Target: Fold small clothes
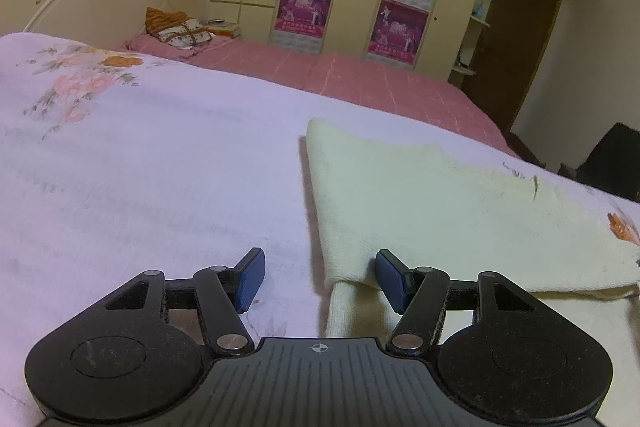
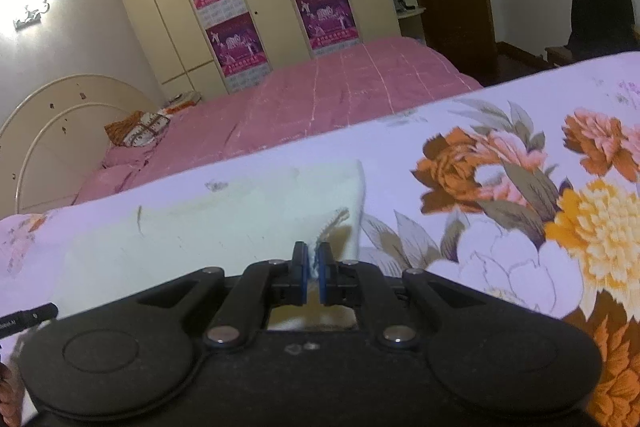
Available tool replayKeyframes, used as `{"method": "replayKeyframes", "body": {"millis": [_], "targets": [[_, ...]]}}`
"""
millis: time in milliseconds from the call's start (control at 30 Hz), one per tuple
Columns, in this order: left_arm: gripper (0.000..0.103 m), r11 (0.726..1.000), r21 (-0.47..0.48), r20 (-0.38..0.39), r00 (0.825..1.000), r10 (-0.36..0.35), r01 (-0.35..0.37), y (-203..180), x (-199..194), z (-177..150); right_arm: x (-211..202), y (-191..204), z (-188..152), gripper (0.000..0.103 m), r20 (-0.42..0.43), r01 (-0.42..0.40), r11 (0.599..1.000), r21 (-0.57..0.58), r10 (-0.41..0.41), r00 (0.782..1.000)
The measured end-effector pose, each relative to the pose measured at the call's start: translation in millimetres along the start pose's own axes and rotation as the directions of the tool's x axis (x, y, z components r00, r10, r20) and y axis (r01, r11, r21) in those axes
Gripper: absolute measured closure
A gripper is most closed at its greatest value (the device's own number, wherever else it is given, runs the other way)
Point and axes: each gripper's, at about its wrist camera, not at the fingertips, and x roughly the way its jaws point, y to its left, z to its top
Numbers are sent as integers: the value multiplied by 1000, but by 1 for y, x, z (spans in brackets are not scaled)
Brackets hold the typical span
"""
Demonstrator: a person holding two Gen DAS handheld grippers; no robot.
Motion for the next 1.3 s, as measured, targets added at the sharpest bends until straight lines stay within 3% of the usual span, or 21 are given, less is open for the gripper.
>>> {"method": "replayKeyframes", "body": {"millis": [267, 367, 433, 533, 600, 667, 900, 1000, 1100, 1167, 1300], "targets": [[41, 998, 65, -5, 1000, 5, -4, -5, -2, 3, 8, -7, -15, 97, -40, 28, 1000, -10, -28, 999], [41, 998, 53, 142, 989, -35, 27, -6, -28, 24, 6, -3, -15, 86, -17, 94, 994, -58, -95, 995], [41, 990, 120, 145, 985, -89, 72, -22, -23, 37, -5, 5, -8, 85, 62, 115, 991, -75, -110, 992], [41, 966, 224, 70, 986, -149, 130, -53, 6, 43, 9, 22, 3, 87, 51, 75, 988, -132, -69, 996], [41, 957, 259, 42, 988, -146, 131, -68, 24, 41, 27, 37, 5, 87, 14, 53, 983, -177, -51, 999], [41, 953, 269, 40, 987, -156, 139, -78, 36, 40, 42, 51, 2, 87, -8, 49, 974, -220, -52, 999], [41, 948, 279, 18, 987, -162, 151, -92, 59, 40, 80, 112, -2, 86, -48, -134, 948, -288, 126, 991], [41, 946, 295, 20, 989, -144, 132, -84, 64, 47, 93, 127, -9, 84, -79, -167, 929, -332, 149, 986], [41, 960, 269, 20, 997, -81, 72, -56, 70, 55, 87, 111, -7, 85, -51, -130, 929, -346, 119, 992], [41, 973, 221, 22, 997, -73, 66, -35, 71, 58, 78, 85, -3, 90, -24, -56, 944, -326, 51, 998], [41, 973, 226, 39, 997, -64, 53, -20, 68, 51, 57, 22, 2, 92, 9, 43, 969, -242, -42, 999]]}}
